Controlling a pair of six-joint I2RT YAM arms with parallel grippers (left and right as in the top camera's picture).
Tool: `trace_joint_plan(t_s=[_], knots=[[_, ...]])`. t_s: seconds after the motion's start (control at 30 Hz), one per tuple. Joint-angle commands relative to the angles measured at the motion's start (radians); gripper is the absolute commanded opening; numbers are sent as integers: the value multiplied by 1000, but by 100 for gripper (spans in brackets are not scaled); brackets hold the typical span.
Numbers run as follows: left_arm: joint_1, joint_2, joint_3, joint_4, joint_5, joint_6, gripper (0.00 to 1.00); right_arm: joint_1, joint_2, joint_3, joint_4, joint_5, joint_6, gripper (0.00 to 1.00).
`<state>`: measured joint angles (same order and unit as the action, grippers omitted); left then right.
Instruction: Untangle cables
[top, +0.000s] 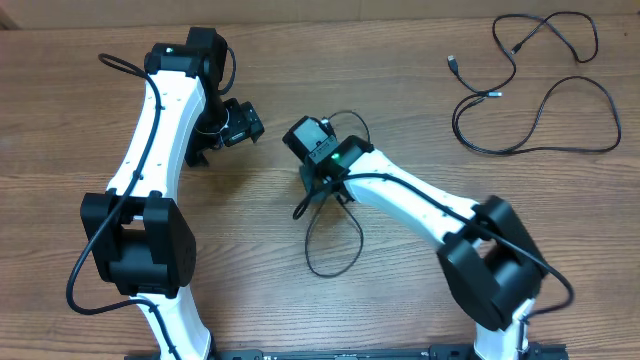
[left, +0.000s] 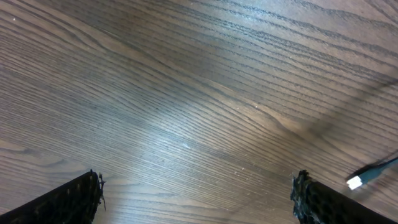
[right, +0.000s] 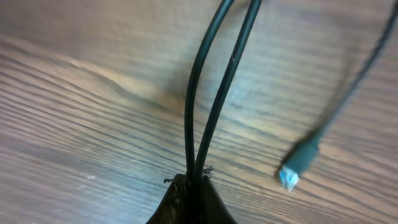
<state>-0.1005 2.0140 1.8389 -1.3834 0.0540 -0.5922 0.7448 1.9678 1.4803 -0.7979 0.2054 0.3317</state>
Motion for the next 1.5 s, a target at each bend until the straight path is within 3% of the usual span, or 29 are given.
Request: trace_joint_plan(t_s=[0.0,0.23,0.47,0.97,1.2,1.47], knots=[[1,-28,21,1,-16,17,100,-17,-110,40,5,30,18,4],[1,-28,21,1,-16,17,100,-61,-190,40,-6,143,116,4],[1,-28,21,1,-16,17,100,-126,-294,40,-29,223,118,4],[1,-28,21,1,-16,17,100,-407,-592,40,-47,353,179,4],[1,-28,21,1,-16,17,99,-528,-714,40,-111,452,302,4],[1,-28,21,1,-16,17,100,-703,-710,39,-315,467,497,4]])
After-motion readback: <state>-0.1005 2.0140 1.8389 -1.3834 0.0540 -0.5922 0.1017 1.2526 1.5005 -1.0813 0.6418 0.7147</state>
